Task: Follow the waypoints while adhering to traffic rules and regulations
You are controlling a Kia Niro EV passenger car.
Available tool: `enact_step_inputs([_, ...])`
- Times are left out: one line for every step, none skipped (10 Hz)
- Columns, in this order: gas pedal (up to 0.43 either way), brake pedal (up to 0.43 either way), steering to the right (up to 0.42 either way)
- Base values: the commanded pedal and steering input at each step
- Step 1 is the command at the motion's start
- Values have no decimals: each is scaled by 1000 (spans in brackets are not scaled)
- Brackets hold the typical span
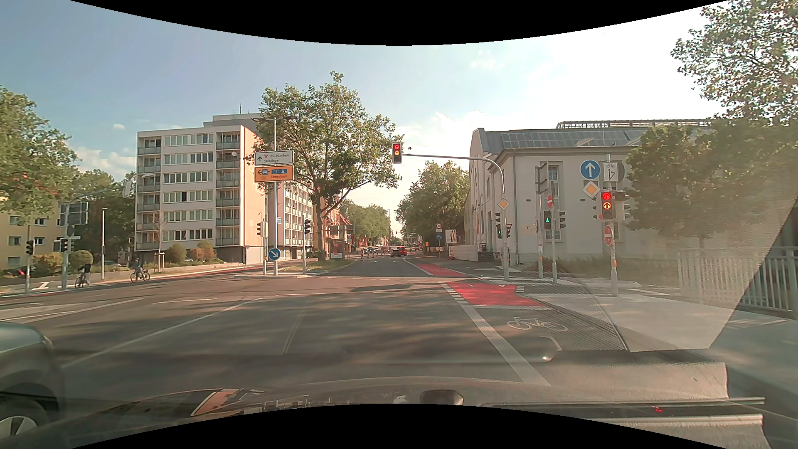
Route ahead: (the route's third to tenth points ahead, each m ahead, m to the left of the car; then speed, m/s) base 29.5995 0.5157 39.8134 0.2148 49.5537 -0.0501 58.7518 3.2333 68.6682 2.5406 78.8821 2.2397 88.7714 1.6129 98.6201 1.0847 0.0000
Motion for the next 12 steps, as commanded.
enact_step_inputs([0,244,-8])
enact_step_inputs([0,250,-8])
enact_step_inputs([0,110,-8])
enact_step_inputs([0,0,-8])
enact_step_inputs([0,0,-8])
enact_step_inputs([0,0,-8])
enact_step_inputs([67,0,-8])
enact_step_inputs([228,0,-8])
enact_step_inputs([248,0,-6])
enact_step_inputs([299,0,-4])
enact_step_inputs([331,0,0])
enact_step_inputs([358,0,3])
